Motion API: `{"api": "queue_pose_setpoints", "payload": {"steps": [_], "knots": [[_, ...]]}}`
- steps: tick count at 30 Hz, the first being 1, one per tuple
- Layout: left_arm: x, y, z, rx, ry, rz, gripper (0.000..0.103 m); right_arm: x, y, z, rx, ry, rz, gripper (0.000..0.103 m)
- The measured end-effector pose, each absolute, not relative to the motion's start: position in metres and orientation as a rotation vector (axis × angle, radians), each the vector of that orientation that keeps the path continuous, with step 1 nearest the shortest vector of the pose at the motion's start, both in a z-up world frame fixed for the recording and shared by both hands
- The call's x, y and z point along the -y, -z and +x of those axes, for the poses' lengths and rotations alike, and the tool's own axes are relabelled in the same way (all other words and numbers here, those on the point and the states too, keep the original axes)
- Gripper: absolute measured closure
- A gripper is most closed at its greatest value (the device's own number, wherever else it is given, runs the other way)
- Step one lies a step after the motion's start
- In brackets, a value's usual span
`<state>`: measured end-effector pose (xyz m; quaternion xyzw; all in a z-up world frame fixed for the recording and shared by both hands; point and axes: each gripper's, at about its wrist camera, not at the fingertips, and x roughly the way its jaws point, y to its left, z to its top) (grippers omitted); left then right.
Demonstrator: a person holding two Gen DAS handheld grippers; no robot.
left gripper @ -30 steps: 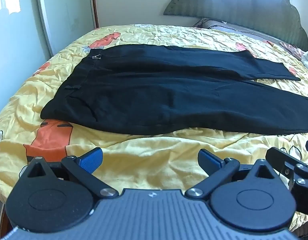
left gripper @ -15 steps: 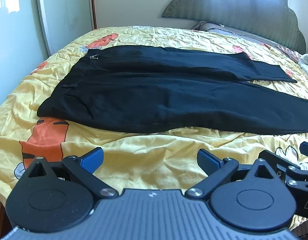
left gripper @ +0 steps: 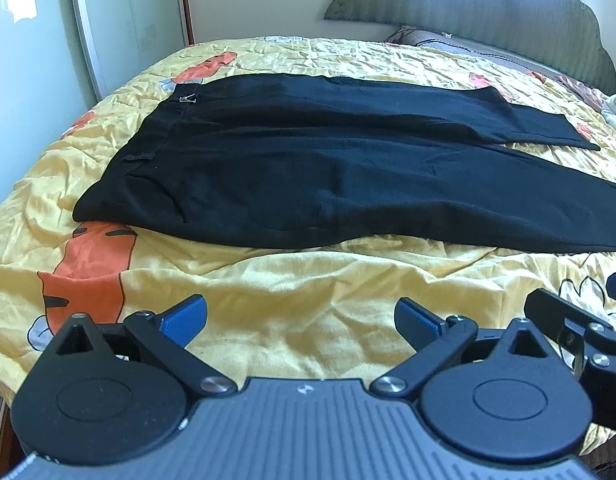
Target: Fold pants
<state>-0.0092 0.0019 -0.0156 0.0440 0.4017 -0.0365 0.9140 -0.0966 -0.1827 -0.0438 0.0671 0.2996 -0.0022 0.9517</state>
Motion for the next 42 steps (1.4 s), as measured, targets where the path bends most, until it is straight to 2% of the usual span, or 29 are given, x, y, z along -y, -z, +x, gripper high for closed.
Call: {"api": "queue_pose_setpoints", "payload": {"steps": [29, 42], "knots": [[-0.008, 0.014, -0.003, -0.771, 0.049, 0.082, 0.001, 0.187, 0.037, -0.092, -0.592, 0.011, 0.144, 0.0], [-0.008, 0.017, 0.008, -0.792, 0.05, 0.087, 0.001, 0.181, 0.033, -0.094, -0.512, 0.022, 0.026, 0.0]]}}
